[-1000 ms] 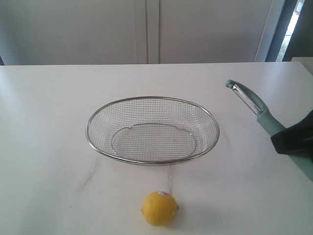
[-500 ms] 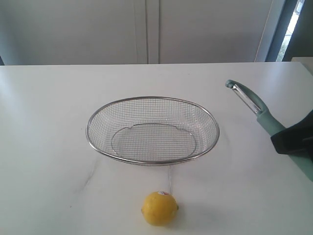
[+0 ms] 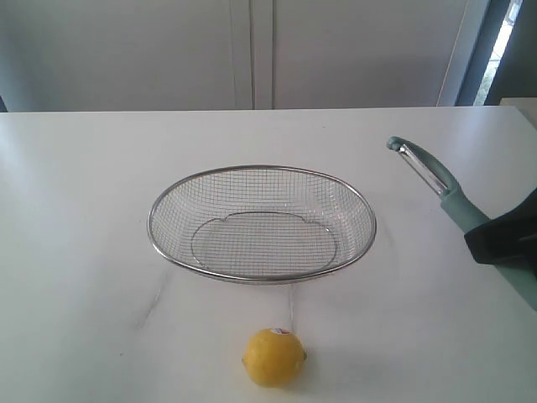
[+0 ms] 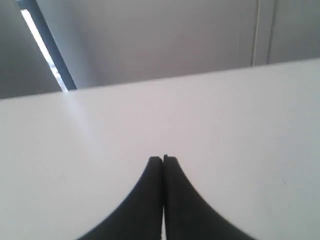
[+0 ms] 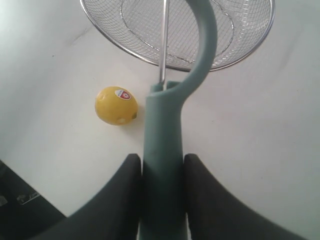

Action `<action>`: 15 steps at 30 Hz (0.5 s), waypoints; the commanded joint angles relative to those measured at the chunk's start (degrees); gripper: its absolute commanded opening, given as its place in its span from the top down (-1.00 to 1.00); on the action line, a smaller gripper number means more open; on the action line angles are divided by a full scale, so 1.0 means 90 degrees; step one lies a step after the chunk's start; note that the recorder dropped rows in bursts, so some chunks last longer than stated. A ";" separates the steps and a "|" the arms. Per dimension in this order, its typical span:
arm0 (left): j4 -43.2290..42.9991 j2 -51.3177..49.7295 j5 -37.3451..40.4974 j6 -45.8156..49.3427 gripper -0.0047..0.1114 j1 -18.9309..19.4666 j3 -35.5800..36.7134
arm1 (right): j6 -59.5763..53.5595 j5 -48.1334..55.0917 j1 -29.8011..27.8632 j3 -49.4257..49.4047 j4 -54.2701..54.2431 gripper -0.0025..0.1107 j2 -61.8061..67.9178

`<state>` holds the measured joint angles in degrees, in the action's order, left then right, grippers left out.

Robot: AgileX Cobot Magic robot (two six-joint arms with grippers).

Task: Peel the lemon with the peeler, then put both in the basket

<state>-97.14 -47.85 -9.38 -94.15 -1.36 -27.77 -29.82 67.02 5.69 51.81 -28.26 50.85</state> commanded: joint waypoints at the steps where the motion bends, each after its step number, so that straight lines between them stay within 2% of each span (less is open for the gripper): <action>1: -0.0312 -0.1303 0.0084 -0.0087 0.92 0.0012 -0.0259 | -0.0015 -0.0059 0.0012 -0.0023 -0.0045 0.96 -0.0042; 2: -0.0312 -0.1472 0.0492 0.0246 0.92 0.0012 -0.0310 | -0.0015 -0.0070 0.0012 -0.0023 -0.0045 0.96 -0.0042; 3: -0.0312 -0.1600 0.1400 0.0841 0.92 0.0012 -0.0343 | -0.0015 -0.0070 0.0012 -0.0023 -0.0045 0.96 -0.0042; 5: -0.0161 -0.1643 0.2530 0.1233 0.92 0.0012 -0.0343 | -0.0015 -0.0070 0.0012 -0.0023 -0.0045 0.96 -0.0042; 8: 0.1738 -0.1738 0.2720 0.3002 0.92 -0.0001 -0.0391 | -0.0015 -0.0070 0.0012 -0.0023 -0.0045 0.96 -0.0042; 9: 0.2607 -0.1793 0.2596 0.3709 0.92 -0.0034 -0.0423 | -0.0015 -0.0070 0.0012 -0.0023 -0.0045 0.96 -0.0042; 11: 0.5614 -0.1908 0.2721 0.6376 0.92 -0.0383 -0.0607 | -0.0015 -0.0070 0.0012 -0.0023 -0.0045 0.96 -0.0042; 12: 0.7429 -0.2018 0.3319 0.8727 0.92 -0.0828 -0.0864 | -0.0015 -0.0070 0.0012 -0.0023 -0.0045 0.96 -0.0042; 14: 0.9490 -0.2179 0.4127 1.1114 0.92 -0.1349 -0.1252 | -0.0015 -0.0083 0.0012 -0.0023 -0.0045 0.96 -0.0042; 15: 1.0262 -0.2268 0.4517 1.1827 0.92 -0.1621 -0.1459 | -0.0015 -0.0083 0.0012 -0.0023 -0.0045 0.96 -0.0042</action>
<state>-28.74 -66.84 21.90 -12.34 -10.21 -36.75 -29.82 66.91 5.69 51.81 -28.26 50.85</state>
